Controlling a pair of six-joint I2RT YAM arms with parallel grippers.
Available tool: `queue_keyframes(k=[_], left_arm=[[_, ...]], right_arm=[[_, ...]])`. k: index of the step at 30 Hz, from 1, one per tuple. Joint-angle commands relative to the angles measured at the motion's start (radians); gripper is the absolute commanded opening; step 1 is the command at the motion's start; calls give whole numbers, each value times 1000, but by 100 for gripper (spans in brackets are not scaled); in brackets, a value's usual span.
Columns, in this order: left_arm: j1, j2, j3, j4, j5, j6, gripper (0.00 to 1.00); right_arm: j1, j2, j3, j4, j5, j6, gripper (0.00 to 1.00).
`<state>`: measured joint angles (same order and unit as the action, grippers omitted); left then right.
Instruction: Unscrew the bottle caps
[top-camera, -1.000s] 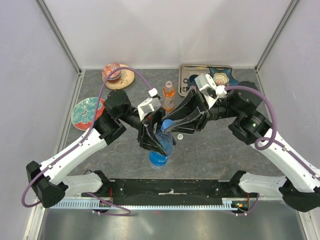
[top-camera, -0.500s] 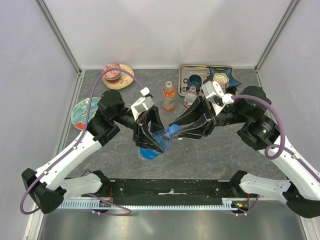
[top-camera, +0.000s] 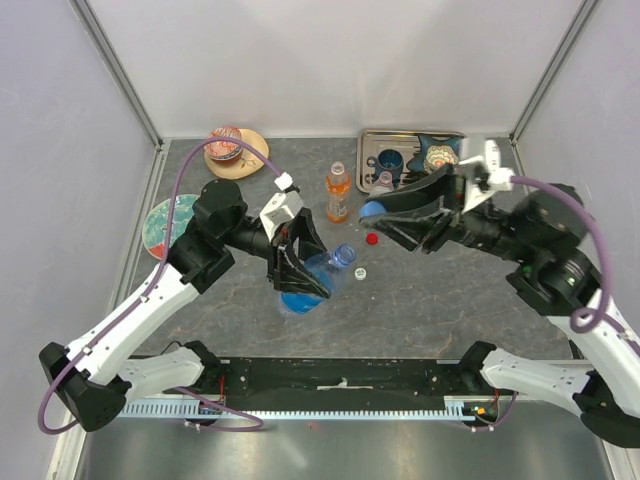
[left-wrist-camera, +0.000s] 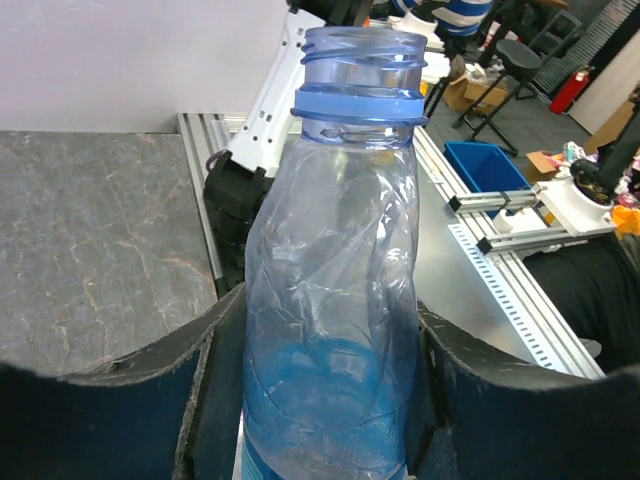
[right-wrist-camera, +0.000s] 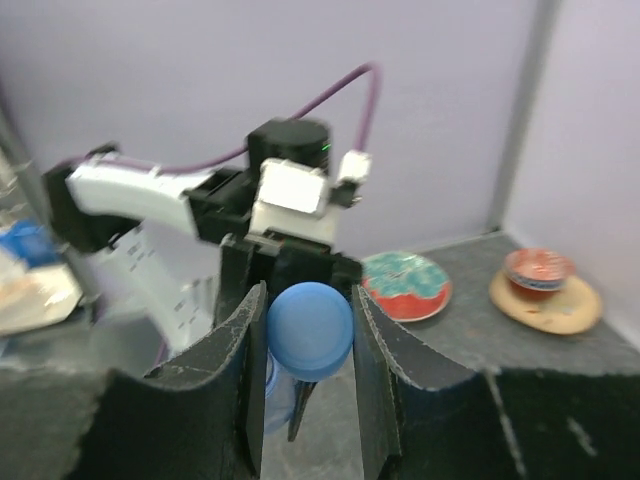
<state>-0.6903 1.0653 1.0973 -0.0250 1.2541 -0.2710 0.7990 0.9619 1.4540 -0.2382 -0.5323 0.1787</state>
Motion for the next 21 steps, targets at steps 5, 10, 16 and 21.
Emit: queue_keyframes(k=[5, 10, 16, 21], left_arm=[[3, -93, -2, -119, -344, 141, 60], [3, -278, -128, -50, -737, 138, 60], [3, -401, -212, -59, -938, 131, 61], [3, -516, -263, -62, -1039, 128, 61]], right_arm=[[-3, -83, -146, -105, 687, 42, 0], [-3, -94, -469, -81, 746, 148, 0], [0, -28, -786, 138, 658, 275, 0], [35, 138, -827, 272, 649, 301, 0]])
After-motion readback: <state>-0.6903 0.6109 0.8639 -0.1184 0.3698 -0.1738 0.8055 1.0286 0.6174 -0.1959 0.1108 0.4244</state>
